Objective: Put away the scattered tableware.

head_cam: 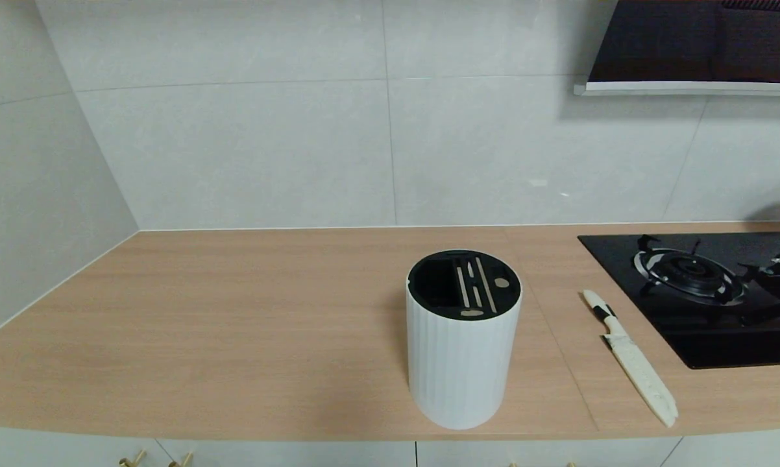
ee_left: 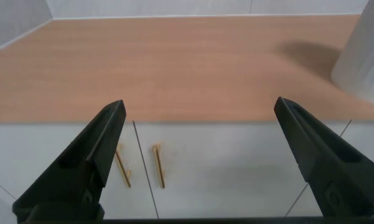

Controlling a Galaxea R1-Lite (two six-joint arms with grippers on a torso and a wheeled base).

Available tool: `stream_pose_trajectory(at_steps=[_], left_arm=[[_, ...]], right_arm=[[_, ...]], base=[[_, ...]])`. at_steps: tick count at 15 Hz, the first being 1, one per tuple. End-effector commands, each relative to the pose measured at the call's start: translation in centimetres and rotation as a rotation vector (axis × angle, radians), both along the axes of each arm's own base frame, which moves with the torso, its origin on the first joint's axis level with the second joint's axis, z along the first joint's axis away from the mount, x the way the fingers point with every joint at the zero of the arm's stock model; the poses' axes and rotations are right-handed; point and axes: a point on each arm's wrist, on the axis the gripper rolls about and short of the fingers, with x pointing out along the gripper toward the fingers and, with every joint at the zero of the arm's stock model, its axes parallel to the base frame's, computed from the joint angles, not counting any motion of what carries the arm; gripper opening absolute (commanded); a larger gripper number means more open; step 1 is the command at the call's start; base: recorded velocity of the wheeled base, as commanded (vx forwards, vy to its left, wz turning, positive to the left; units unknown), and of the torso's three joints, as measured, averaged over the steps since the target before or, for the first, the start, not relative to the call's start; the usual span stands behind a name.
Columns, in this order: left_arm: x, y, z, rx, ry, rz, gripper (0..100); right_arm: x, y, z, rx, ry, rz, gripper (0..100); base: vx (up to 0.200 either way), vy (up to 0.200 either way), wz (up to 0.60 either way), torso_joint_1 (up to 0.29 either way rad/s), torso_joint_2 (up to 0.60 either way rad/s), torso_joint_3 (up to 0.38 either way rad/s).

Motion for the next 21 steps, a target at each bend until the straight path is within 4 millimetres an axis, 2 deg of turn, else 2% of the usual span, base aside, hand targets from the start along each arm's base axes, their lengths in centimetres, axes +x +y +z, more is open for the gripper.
stream_pose_trajectory(at_steps=[1, 9, 18, 19, 20, 21], left_arm=[[0.0, 0.0, 0.0, 0.0, 0.0, 0.001, 100], [0.0, 0.0, 0.0, 0.0, 0.0, 0.001, 100], [0.0, 0.0, 0.0, 0.001, 0.0, 0.001, 100], [0.0, 0.0, 0.0, 0.001, 0.0, 0.001, 100], [0.0, 0.0, 0.0, 0.001, 0.0, 0.0, 100], [0.0, 0.0, 0.0, 0.001, 0.0, 0.0, 100]], right_arm=[[0.0, 0.0, 0.0, 0.0, 0.001, 0.001, 100], [0.0, 0.0, 0.0, 0.0, 0.001, 0.0, 100], [0.0, 0.0, 0.0, -0.014, 0.0, 0.003, 100], [0.1, 0.0, 0.3, -0.025, -0.001, 0.015, 100], [-0.1, 0.0, 2.7, -0.01, -0.034, 0.036, 100], [-0.1, 0.0, 2.7, -0.01, -0.034, 0.036, 100]], base=[[0.0, 0.0, 0.0, 0.276, -0.58, -0.305], [0.0, 0.0, 0.0, 0.245, -0.51, -0.263], [0.0, 0.0, 0.0, 0.017, -0.04, -0.02], [0.0, 0.0, 0.0, 0.0, 0.0, 0.0], [0.0, 0.0, 0.0, 0.0, 0.0, 0.0], [0.0, 0.0, 0.0, 0.0, 0.0, 0.0]])
